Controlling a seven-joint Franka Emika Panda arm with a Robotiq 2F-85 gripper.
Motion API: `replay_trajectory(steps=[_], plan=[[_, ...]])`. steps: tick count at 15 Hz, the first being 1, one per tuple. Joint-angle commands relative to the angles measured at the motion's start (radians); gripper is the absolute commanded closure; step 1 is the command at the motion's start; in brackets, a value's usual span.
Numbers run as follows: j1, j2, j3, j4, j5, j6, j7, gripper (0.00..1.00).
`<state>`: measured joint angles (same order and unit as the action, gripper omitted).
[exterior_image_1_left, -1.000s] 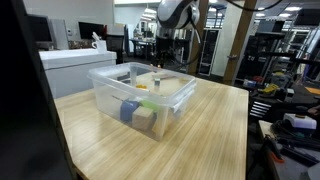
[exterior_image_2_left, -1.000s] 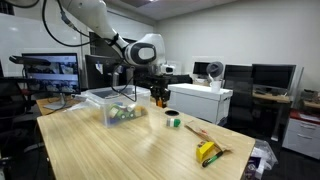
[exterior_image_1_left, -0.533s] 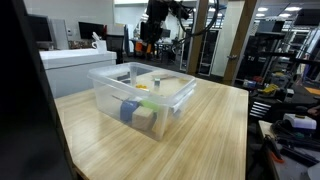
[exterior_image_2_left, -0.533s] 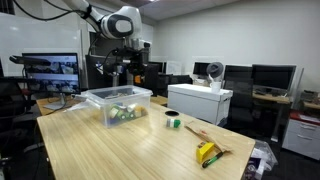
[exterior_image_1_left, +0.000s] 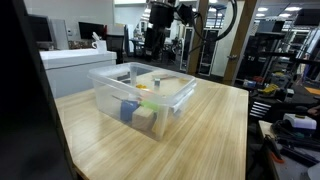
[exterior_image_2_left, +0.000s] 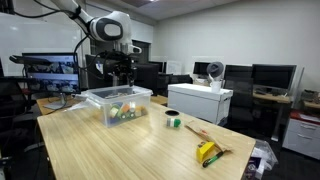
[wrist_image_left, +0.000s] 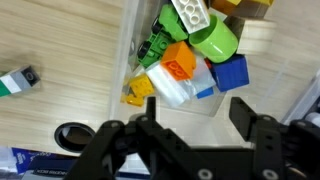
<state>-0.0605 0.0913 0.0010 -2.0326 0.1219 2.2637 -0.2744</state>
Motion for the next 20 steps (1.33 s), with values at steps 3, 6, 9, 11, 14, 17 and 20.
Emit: replay_trajectory(steps=[3,6,9,11,14,17,20], plan=[[-0.059,0.083,-0.073,0.164,0.098,0.092,0.034,0.0],[-0.121,0.172,-0.128,0.246,0.111,0.163,0.073,0.0],[-0.165,0.33,-0.188,0.287,0.054,0.273,0.226,0.0],[-0.15,0.411,-0.224,0.308,0.014,0.312,0.354,0.0],[-0.116,0.547,-0.29,0.378,-0.041,0.299,0.582,0.0],[-0.108,0.618,-0.289,0.444,-0.023,0.265,0.676,0.0],[-0.102,0.653,-0.265,0.517,-0.005,0.244,0.714,0.0]])
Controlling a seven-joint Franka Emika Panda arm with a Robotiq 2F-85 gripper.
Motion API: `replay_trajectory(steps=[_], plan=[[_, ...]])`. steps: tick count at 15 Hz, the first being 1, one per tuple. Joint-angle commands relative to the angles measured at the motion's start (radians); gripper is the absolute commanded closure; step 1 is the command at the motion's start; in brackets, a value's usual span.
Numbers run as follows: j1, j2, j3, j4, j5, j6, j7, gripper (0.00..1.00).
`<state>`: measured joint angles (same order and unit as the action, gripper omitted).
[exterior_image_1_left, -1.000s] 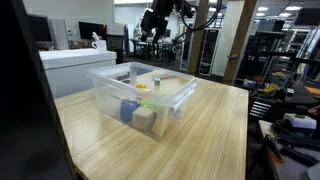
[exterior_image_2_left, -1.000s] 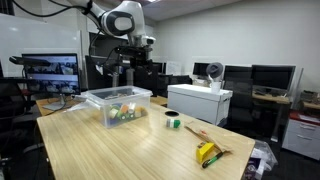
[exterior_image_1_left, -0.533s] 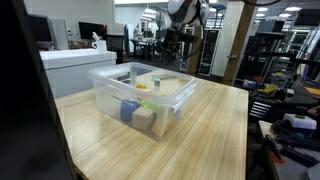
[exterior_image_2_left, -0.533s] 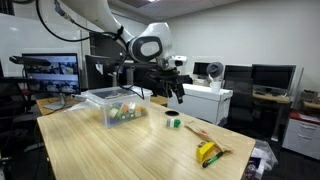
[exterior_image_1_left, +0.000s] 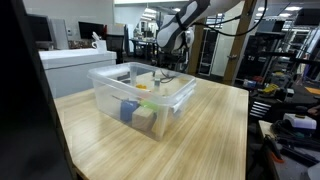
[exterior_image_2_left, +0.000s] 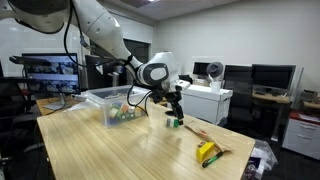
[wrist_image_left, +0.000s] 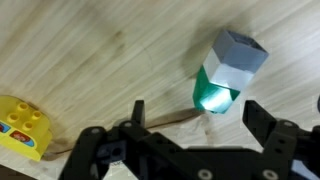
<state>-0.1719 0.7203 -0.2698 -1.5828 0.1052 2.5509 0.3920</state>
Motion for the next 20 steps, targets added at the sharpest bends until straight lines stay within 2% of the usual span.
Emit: replay_trajectory(steps=[1,3,7,8,9,11,12,14,17,18,20], plan=[[0.026,0.037,-0.005,0.086,-0.001,-0.061,0.076,0.0],[0.057,0.056,-0.041,0.105,-0.036,-0.126,0.139,0.0],[0.063,0.087,-0.058,0.118,-0.05,-0.207,0.191,0.0],[0.057,0.091,-0.05,0.119,-0.044,-0.199,0.184,0.25],[0.05,0.088,-0.041,0.119,-0.035,-0.184,0.171,0.27],[0.055,0.07,-0.044,0.119,-0.036,-0.195,0.174,0.43],[0.063,0.048,-0.048,0.107,-0.041,-0.2,0.177,0.54],[0.07,0.026,-0.047,0.102,-0.045,-0.206,0.173,0.68],[0.078,-0.022,-0.038,0.059,-0.047,-0.25,0.163,0.87],[0.085,-0.031,-0.04,0.049,-0.057,-0.269,0.161,0.9],[0.094,-0.041,-0.041,0.03,-0.077,-0.272,0.155,0.9]])
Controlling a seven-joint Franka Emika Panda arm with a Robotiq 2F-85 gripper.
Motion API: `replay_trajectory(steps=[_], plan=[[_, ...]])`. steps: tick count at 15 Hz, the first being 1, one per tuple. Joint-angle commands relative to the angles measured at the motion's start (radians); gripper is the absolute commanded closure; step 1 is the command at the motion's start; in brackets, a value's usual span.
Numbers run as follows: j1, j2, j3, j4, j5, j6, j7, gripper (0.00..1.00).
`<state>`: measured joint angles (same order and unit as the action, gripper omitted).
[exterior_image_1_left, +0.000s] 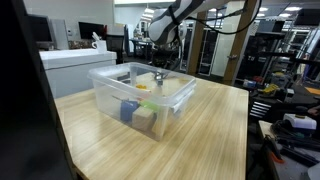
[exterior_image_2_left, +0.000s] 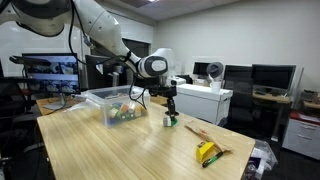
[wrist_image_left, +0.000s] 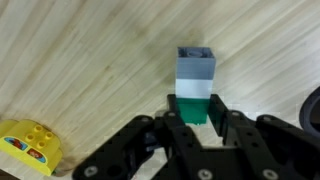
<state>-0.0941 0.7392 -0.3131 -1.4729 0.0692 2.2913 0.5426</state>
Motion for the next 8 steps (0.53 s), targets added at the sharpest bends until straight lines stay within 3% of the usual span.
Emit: replay_trajectory(steps=[1,8], plan=[[0.018,-0.063,0.004,-0.085,-0.045,-0.032,0.009,0.9],[0.045,-0.274,0.038,-0.054,-0.08,-0.004,-0.058,0.9]])
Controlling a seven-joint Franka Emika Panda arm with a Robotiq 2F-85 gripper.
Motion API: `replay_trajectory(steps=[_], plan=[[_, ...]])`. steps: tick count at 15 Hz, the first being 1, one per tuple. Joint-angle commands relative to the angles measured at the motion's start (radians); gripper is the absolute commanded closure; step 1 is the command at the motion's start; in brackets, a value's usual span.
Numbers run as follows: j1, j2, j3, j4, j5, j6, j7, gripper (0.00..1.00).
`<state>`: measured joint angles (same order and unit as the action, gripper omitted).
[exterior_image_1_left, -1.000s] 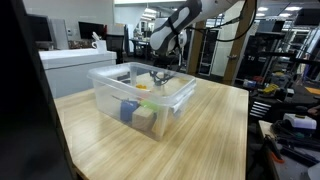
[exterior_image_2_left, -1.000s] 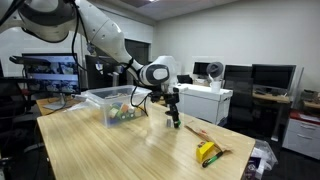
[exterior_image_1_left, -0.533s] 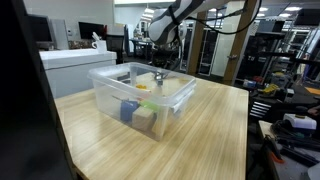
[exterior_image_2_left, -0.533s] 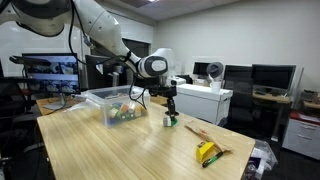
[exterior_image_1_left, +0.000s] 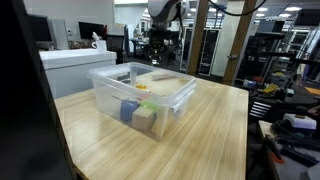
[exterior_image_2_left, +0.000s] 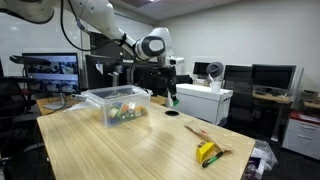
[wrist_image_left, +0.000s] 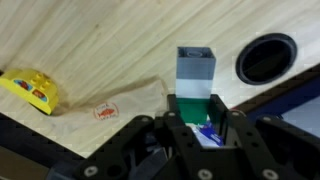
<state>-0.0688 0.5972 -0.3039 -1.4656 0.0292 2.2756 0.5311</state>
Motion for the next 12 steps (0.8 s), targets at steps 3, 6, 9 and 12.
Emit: replay_trajectory(steps=[3,6,9,12], plan=[[0.051,-0.279,0.101,-0.126,-0.039,0.003,-0.119,0.9],[0.081,-0.409,0.187,-0.278,-0.014,0.016,-0.193,0.9],[0.092,-0.478,0.252,-0.445,0.003,0.009,-0.273,0.9],[0.083,-0.494,0.28,-0.56,0.016,-0.013,-0.366,0.4]])
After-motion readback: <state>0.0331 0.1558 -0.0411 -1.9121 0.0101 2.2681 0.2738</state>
